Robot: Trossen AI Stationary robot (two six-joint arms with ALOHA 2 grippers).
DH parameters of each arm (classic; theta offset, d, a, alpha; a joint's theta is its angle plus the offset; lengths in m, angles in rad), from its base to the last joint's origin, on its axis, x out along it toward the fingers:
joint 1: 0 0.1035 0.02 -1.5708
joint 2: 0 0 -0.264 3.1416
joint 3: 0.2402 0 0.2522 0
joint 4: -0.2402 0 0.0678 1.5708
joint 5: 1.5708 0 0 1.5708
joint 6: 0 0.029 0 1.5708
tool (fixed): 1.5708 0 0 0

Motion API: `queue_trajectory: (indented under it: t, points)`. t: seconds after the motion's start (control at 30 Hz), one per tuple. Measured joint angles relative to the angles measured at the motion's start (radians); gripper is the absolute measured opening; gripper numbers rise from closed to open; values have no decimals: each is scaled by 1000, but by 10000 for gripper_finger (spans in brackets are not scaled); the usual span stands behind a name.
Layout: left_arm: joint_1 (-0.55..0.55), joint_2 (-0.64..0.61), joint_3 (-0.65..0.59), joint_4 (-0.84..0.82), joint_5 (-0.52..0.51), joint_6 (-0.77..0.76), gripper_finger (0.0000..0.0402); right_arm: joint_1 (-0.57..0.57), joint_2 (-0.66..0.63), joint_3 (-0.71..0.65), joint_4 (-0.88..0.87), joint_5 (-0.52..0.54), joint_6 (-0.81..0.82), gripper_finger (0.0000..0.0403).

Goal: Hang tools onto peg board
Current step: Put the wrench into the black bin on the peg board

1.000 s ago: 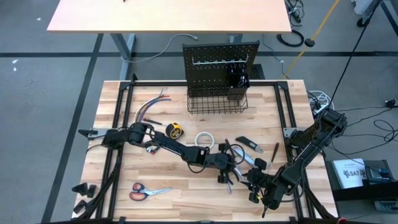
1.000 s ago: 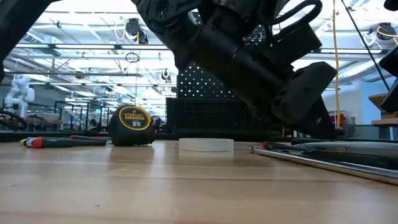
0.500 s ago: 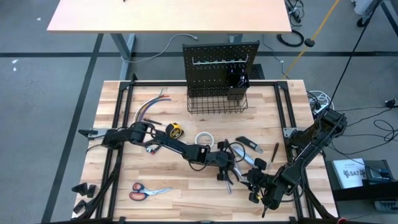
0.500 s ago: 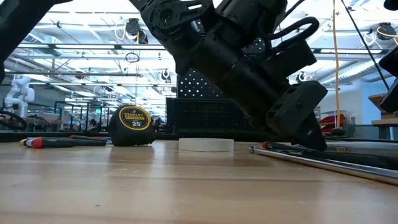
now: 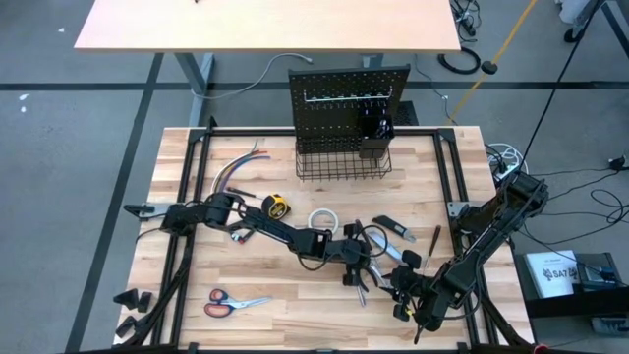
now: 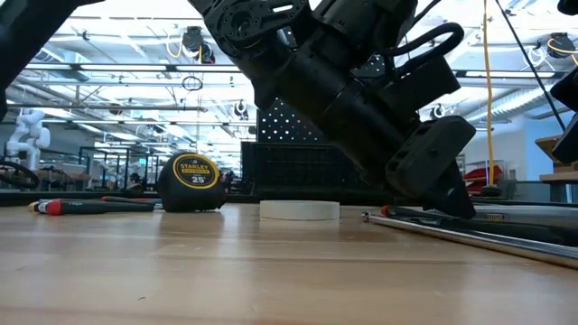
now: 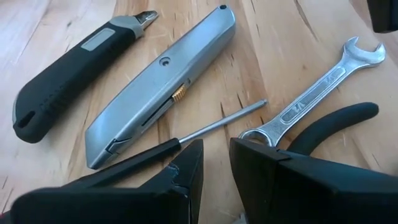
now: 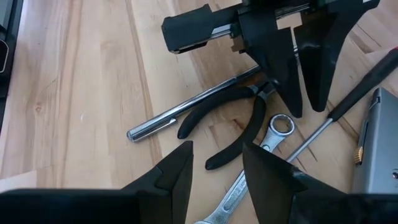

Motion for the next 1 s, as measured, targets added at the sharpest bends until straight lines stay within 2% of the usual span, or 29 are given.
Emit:
queue_trajectory:
  t: [0.3,0.5,0.67,1.0]
  points:
    - [-6,-1,0,79,3,1,86,0,0,0,0,0,-3,130]
    - [-7,-1,0,69,6,1,86,0,0,0,0,0,-2,130]
    - [-7,-1,0,61,57,1,86,0,0,0,0,0,-2,130]
    - [-7,-2,0,30,58,0,86,0,0,0,0,0,0,130]
